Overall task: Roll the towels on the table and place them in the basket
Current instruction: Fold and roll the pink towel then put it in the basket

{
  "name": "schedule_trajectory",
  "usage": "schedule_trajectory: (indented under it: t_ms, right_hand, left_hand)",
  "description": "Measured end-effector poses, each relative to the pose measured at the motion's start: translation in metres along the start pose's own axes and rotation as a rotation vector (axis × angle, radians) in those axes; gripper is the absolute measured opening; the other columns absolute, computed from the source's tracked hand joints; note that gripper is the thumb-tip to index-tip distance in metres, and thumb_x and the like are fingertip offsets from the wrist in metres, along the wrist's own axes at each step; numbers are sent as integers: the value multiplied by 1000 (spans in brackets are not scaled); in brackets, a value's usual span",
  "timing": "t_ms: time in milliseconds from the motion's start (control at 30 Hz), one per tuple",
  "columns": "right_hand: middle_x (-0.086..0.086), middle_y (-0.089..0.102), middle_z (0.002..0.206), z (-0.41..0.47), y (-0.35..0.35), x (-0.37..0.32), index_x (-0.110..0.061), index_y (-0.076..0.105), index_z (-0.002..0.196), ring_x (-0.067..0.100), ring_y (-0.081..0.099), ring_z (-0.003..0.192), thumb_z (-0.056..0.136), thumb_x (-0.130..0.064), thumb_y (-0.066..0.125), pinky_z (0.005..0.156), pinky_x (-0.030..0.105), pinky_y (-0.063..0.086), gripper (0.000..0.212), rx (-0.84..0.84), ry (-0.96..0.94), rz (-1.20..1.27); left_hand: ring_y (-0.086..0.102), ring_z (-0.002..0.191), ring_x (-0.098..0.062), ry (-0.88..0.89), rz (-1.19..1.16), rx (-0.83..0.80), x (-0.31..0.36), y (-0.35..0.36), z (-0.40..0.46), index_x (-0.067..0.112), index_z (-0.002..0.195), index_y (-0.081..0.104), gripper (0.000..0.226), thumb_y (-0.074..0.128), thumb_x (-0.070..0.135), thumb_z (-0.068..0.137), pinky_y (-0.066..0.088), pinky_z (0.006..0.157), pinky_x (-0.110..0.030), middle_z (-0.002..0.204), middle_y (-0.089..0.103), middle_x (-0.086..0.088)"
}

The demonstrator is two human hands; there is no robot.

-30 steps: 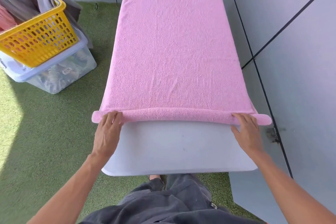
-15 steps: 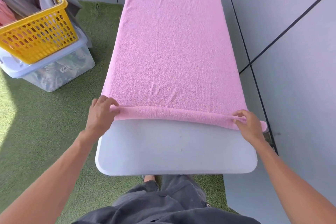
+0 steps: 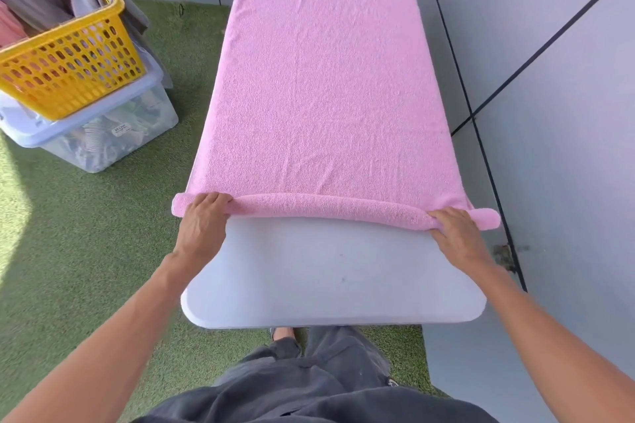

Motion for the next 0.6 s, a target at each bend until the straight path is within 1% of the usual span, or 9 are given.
schedule_trajectory:
  t_ms: [67, 133, 167, 200, 267, 333, 400, 500, 600]
  right_hand:
    - [6, 64, 107, 2, -11, 5, -15, 65, 116, 31, 56, 107, 86, -12, 67, 91, 43, 44, 30, -167, -7, 52]
    - [-1, 63, 101, 4, -26, 5, -21, 65, 108, 22, 57, 102, 89, -17, 67, 83, 29, 42, 20, -387, 44, 122]
    - [-2, 63, 96, 6, -31, 4, -22, 65, 101, 20, 58, 97, 88, -18, 68, 75, 24, 40, 14, -436, 79, 182]
    - [-2, 63, 93, 10, -32, 5, -25, 64, 95, 20, 59, 94, 86, -15, 70, 69, 22, 40, 15, -420, 113, 256]
    - [4, 62, 95, 16, -33, 3, -23, 62, 94, 23, 59, 93, 81, -6, 71, 69, 25, 42, 23, -217, 171, 373]
    - [6, 63, 97, 14, -28, 0, -24, 66, 92, 27, 58, 98, 82, -8, 70, 81, 34, 44, 20, 13, 150, 276]
    - [0, 65, 101, 3, -18, -7, -28, 70, 95, 29, 57, 105, 87, -24, 64, 89, 44, 43, 11, 107, 92, 54]
    - [-5, 63, 114, -14, -5, -13, -24, 64, 114, 26, 51, 115, 84, -38, 69, 97, 48, 38, 33, 120, 46, -80]
    - [4, 61, 120, -15, 2, -13, -14, 59, 123, 31, 51, 117, 79, -25, 76, 100, 51, 38, 48, 81, 15, -75]
  left_hand:
    - [55, 106, -35, -29, -38, -114, -7, -5, 1, 6, 117, 63, 29, 63, 4, 88, 44, 88, -44, 113, 67, -13]
    - [57, 110, -31, -112, -108, -350, -16, -6, 7, 13, 125, 60, 32, 60, 14, 93, 43, 88, -36, 120, 65, -8]
    - [58, 109, -29, -154, -167, -441, -19, -6, 10, 15, 126, 59, 33, 59, 17, 94, 44, 86, -34, 122, 64, -6]
    - [60, 105, -28, -187, -258, -452, -20, -7, 13, 17, 126, 58, 33, 61, 16, 93, 47, 83, -34, 121, 64, -4]
    - [60, 100, -28, -206, -383, -257, -18, -13, 15, 17, 118, 61, 30, 67, 13, 88, 50, 80, -40, 113, 64, -4]
    - [54, 97, -31, -124, -208, 49, -11, -19, 8, 18, 100, 69, 16, 71, 14, 84, 46, 81, -45, 106, 62, -3]
    - [51, 91, -31, 16, -32, 215, 2, -15, -5, 17, 90, 73, 7, 71, 13, 84, 43, 75, -45, 97, 62, -2]
    - [55, 96, -33, 158, 16, 238, 7, 3, -20, 9, 102, 69, 20, 74, 11, 82, 49, 79, -49, 102, 65, -8]
    - [54, 111, -36, 199, 65, 159, 6, 15, -20, 2, 119, 62, 45, 76, 8, 77, 45, 96, -47, 117, 63, -15]
Point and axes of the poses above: each hand's wrist, its own z-axis towards the middle knuckle, its own y-axis out of the palm, x = y × z, the point moved 3 cm from there along z, towards the middle knuckle
